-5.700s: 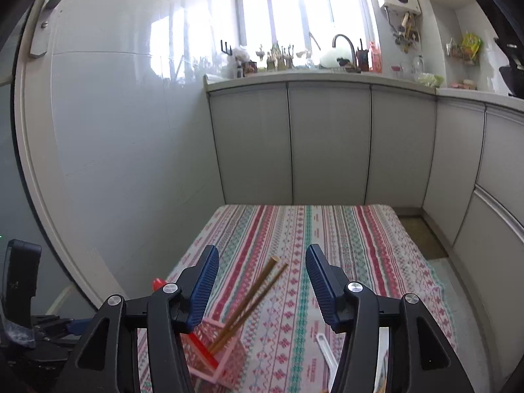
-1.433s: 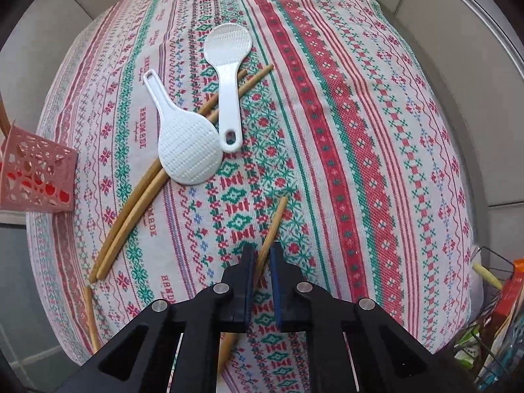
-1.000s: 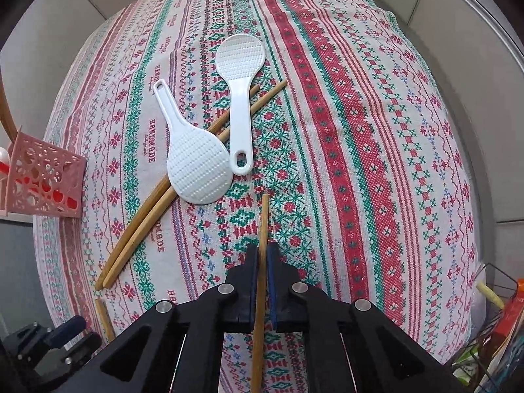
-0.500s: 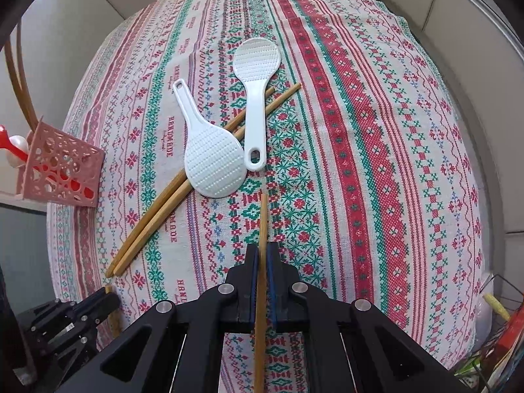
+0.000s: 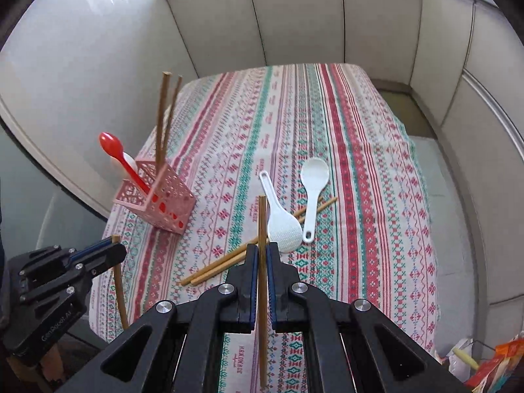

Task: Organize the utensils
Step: 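Carry both chopsticks over the pink holder and lower them into it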

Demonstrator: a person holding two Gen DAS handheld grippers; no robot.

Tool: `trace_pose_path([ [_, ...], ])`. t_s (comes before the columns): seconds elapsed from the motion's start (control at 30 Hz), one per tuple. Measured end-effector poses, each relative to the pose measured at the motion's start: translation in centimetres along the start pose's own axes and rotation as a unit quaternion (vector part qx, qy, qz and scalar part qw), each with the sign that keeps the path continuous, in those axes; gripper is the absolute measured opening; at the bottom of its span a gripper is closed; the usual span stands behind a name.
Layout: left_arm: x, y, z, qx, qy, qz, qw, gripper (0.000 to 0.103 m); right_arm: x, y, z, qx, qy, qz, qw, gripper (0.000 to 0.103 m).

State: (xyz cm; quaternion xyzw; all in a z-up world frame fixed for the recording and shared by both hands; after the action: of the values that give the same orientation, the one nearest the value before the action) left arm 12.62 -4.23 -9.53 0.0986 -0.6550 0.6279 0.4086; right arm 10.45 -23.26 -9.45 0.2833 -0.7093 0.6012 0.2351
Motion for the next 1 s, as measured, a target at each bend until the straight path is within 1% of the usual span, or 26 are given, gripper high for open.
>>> trace_pose_path([
  [0.13, 3.0, -2.0, -0.3, 0.003, -0.005, 0.059, 0.9982, 0.007, 2.4, -1.4, -1.4, 0.021, -0.011, 0.045, 0.999, 0.005],
  [0.2, 4.8, -3.2, -0.6, 0.006, -0.012, 0.1, 0.9949, 0.007, 3.3, -2.2, -2.2, 0.029, -0.019, 0.064, 0.997, 0.005],
  [0.27, 6.3, -4.6, -1.1, 0.017, -0.009, 0.143, 0.9895, 0.007, 4.1, -2.8, -2.9, 0.036, -0.027, 0.083, 0.996, 0.005],
  [0.37, 8.6, -6.2, -2.2, 0.042, -0.009, 0.22, 0.9745, 0.007, 5.2, -3.8, -3.8, 0.039, -0.04, 0.107, 0.993, 0.005],
  [0.43, 9.8, -7.0, -2.8, 0.05, -0.024, 0.268, 0.9619, 0.007, 5.6, -4.4, -4.2, 0.037, -0.049, 0.122, 0.991, 0.005],
  [0.5, 10.3, -7.6, -3.4, 0.061, -0.033, 0.308, 0.9487, 0.007, 5.8, -4.9, -4.6, 0.035, -0.054, 0.133, 0.989, 0.005],
  [0.53, 10.4, -7.9, -3.8, 0.068, -0.036, 0.322, 0.9437, 0.007, 5.8, -5.2, -4.7, 0.033, -0.057, 0.137, 0.988, 0.005],
  [0.67, 9.8, -8.7, -5.1, 0.087, -0.061, 0.356, 0.9283, 0.007, 5.5, -5.9, -5.0, 0.024, -0.068, 0.145, 0.987, 0.005],
  [0.77, 9.0, -9.4, -6.3, 0.099, -0.068, 0.378, 0.9179, 0.007, 5.0, -6.2, -4.9, 0.02, -0.072, 0.147, 0.986, 0.005],
  [0.87, 7.7, -10.4, -7.0, 0.097, -0.082, 0.391, 0.9115, 0.007, 4.2, -6.4, -4.6, 0.014, -0.076, 0.147, 0.986, 0.005],
  [0.97, 6.2, -11.0, -7.3, 0.085, -0.096, 0.396, 0.9092, 0.007, 3.4, -6.8, -4.3, 0.008, -0.078, 0.142, 0.987, 0.005],
  [1.0, 5.8, -11.1, -7.4, 0.08, -0.102, 0.4, 0.9072, 0.007, 3.3, -6.9, -4.1, 0.006, -0.079, 0.142, 0.987, 0.005],
])
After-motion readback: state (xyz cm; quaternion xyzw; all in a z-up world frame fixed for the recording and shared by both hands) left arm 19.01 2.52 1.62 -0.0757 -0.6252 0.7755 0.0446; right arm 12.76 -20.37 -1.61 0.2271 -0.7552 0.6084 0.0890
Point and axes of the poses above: each gripper's, at about its wrist camera, not at the fingertips, and x roughly against the way its jaws point, z to its right, y to its underside, the point moved 2 cm from there along -x, roughly the way its jaws point, and after that the axes turned 12 degrees about z, right-handed, at the moved point
